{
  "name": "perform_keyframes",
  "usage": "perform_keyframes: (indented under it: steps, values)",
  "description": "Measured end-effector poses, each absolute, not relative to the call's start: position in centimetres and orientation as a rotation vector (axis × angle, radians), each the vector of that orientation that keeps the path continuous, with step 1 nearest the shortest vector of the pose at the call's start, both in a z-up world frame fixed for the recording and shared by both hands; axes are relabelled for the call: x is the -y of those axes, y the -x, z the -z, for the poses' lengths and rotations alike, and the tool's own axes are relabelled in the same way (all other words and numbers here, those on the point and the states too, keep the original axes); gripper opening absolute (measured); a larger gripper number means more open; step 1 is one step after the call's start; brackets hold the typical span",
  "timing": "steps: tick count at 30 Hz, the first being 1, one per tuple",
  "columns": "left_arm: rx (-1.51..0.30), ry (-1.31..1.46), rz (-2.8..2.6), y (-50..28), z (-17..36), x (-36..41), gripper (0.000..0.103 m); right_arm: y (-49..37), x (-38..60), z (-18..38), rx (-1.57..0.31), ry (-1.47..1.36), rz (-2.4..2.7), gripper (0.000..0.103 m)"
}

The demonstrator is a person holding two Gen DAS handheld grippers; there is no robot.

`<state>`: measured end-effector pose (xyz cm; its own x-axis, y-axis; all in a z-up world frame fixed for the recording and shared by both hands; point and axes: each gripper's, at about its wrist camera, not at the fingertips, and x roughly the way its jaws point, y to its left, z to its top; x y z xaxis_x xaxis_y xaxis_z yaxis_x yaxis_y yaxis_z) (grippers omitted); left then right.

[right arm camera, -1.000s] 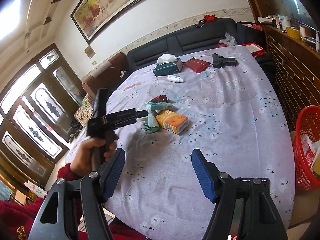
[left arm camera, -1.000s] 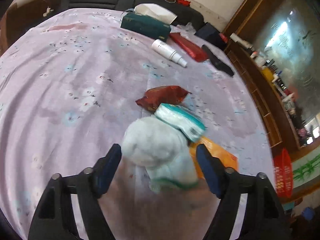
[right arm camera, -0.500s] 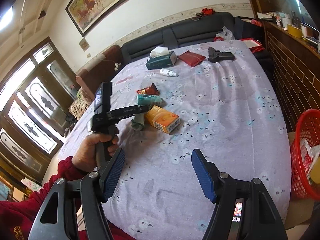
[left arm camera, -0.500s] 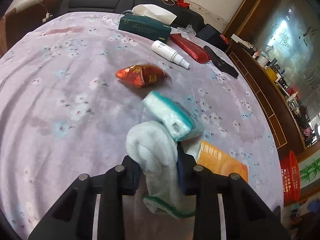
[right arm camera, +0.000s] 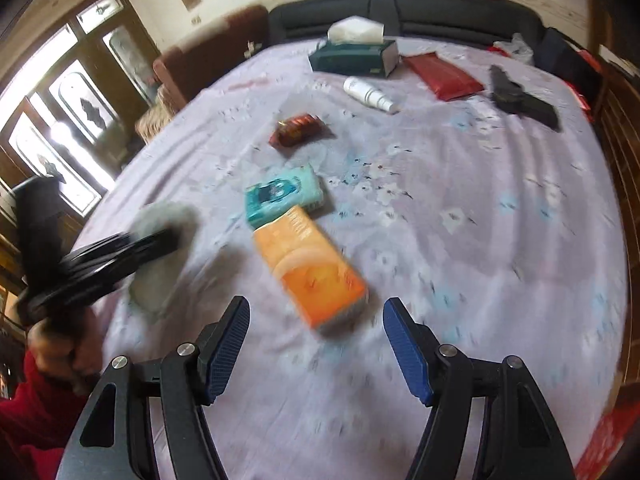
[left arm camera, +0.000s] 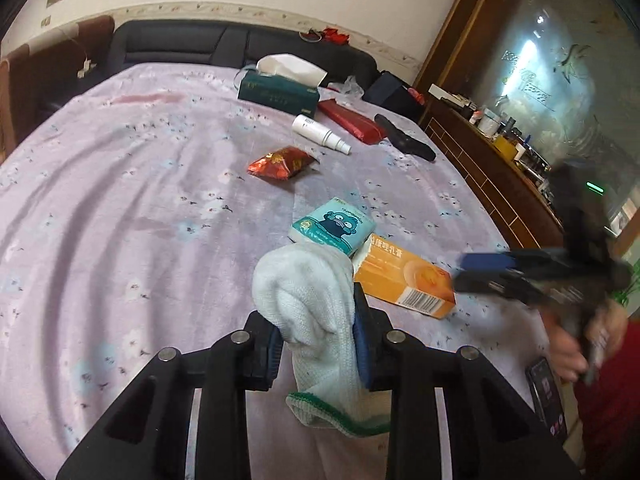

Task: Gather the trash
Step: 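Grasp the orange medicine box with the right gripper while the left holds the sock, then lift the sock with the left gripper while the right lifts the orange box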

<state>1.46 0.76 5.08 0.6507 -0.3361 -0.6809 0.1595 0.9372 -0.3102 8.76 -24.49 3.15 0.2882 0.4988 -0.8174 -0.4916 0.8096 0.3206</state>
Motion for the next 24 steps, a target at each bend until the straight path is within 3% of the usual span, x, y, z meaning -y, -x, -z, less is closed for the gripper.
perform_keyframes:
  steps: [6, 14, 16, 17, 24]
  values:
    - [-0.798, 0.231, 0.309, -0.7, -5.4, -1.0, 0.028, -11.8, 22.8, -0.9, -1.149, -0.018, -0.692, 0.074]
    - [-0.793, 0.244, 0.310, -0.6, -4.9, -1.4, 0.028, -7.9, 19.8, -1.0, -1.137, 0.120, -0.709, 0.073]
    - [-0.792, 0.240, 0.308, -0.5, -4.9, -1.3, 0.028, -7.3, 19.2, -0.8, -1.132, 0.152, -0.687, 0.065]
    - [-0.789, 0.235, 0.308, -0.3, -4.9, -1.2, 0.028, -7.1, 19.0, -0.7, -1.134, 0.166, -0.674, 0.052]
    - [-0.767, 0.211, 0.323, 0.8, -5.3, -0.1, 0.028, -4.2, 20.0, -1.7, -1.114, 0.132, -0.552, 0.051]
